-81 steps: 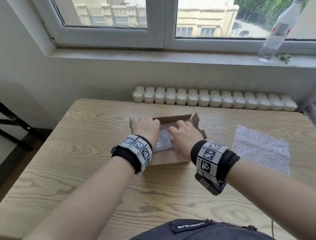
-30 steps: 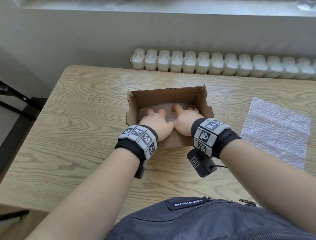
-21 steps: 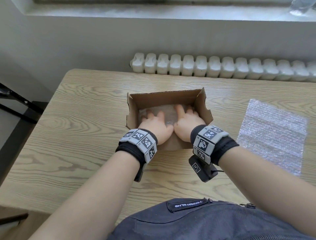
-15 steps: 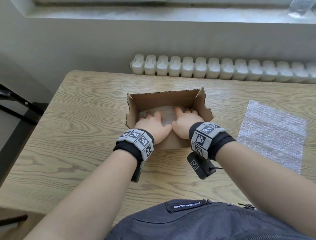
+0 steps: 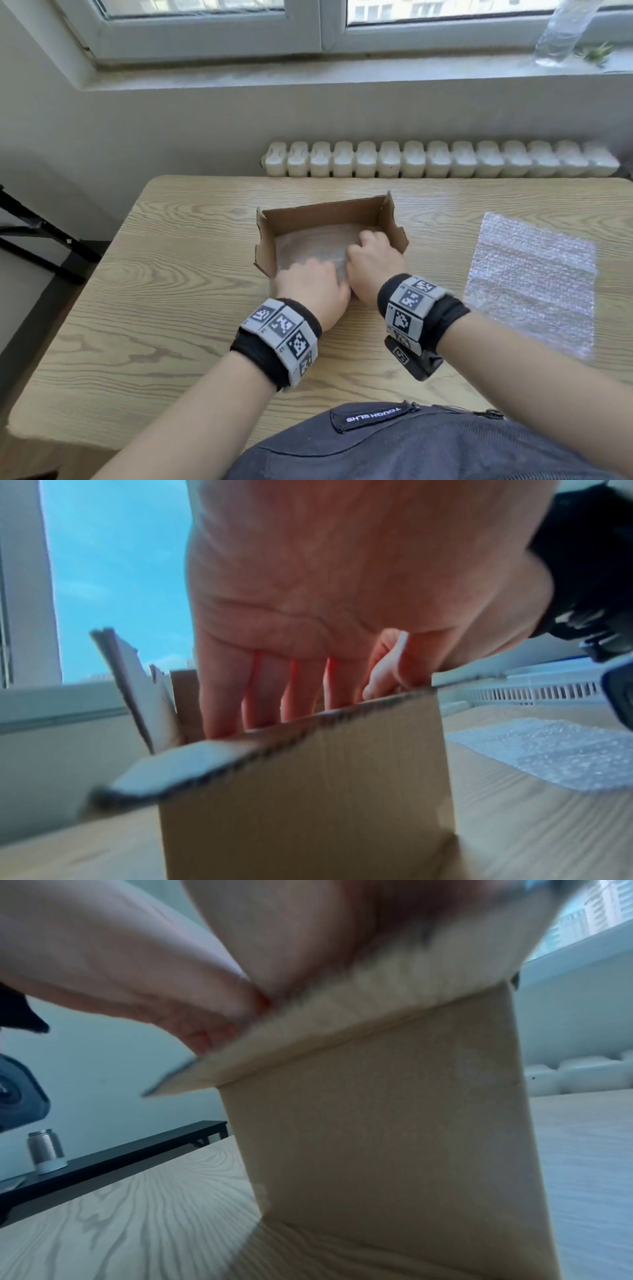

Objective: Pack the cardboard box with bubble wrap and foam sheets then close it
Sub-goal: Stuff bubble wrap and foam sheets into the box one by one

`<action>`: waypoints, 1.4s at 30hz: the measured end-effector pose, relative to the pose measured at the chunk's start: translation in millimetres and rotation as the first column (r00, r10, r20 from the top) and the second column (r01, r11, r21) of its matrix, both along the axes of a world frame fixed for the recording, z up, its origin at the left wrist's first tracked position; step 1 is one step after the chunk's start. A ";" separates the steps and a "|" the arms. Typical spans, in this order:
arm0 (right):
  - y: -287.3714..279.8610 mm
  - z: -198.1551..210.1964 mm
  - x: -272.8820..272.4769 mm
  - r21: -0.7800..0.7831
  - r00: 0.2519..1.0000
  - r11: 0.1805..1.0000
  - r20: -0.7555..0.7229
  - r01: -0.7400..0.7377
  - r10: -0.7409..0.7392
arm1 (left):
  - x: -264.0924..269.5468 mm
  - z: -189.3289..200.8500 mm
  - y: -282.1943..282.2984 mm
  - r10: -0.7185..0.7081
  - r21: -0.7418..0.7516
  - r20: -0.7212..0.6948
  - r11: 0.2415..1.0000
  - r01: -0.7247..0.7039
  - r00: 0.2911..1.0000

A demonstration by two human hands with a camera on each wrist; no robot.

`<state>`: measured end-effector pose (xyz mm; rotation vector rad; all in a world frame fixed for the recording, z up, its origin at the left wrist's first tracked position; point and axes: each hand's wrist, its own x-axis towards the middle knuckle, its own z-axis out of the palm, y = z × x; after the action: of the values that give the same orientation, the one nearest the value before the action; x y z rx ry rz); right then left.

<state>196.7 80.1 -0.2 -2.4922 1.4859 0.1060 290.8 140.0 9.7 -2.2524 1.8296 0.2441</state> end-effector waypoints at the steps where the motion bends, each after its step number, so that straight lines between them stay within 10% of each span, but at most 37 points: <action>1: 4.2 -1.2 -3.4 -0.026 0.999 0.999 -0.013 -0.038 0.037 | -2.0 -1.8 3.2 -0.019 0.020 -0.004 1.000 0.019 1.000; 7: 14.2 -0.8 -32.9 -0.008 0.965 0.995 0.244 -0.096 0.095 | 2.5 -14.4 0.1 -0.068 0.098 0.002 0.993 0.068 0.998; 12: 16.7 3.8 -74.9 -0.098 0.838 0.969 0.527 0.226 -0.142 | 2.0 -30.4 -3.0 -0.039 0.011 0.008 0.999 0.039 0.999; 20: 6.7 -59.8 -156.5 0.310 0.883 0.828 -0.206 0.467 -0.421 | 10.1 -22.9 -27.9 -0.068 0.064 0.055 0.996 0.064 0.996; 29: -7.4 -57.1 -167.3 0.393 0.899 0.810 -0.240 0.435 -0.366 | -58.1 7.0 -22.6 -0.226 -0.295 -0.235 0.943 0.152 0.945; 34: -26.4 -24.9 -168.0 0.156 0.840 0.847 0.125 0.508 -0.527 | -70.6 23.0 -31.7 -0.351 -0.381 -0.317 0.898 0.221 0.881; 42: -39.0 96.2 -157.1 -0.181 0.781 0.913 0.594 0.366 -0.195 | -73.3 60.6 -61.9 -0.340 -0.341 -0.470 0.921 0.188 0.814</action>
<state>39.6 41.1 96.0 -2.1518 1.6509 -0.8915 217.5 78.1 70.3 -2.2050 2.5853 0.6392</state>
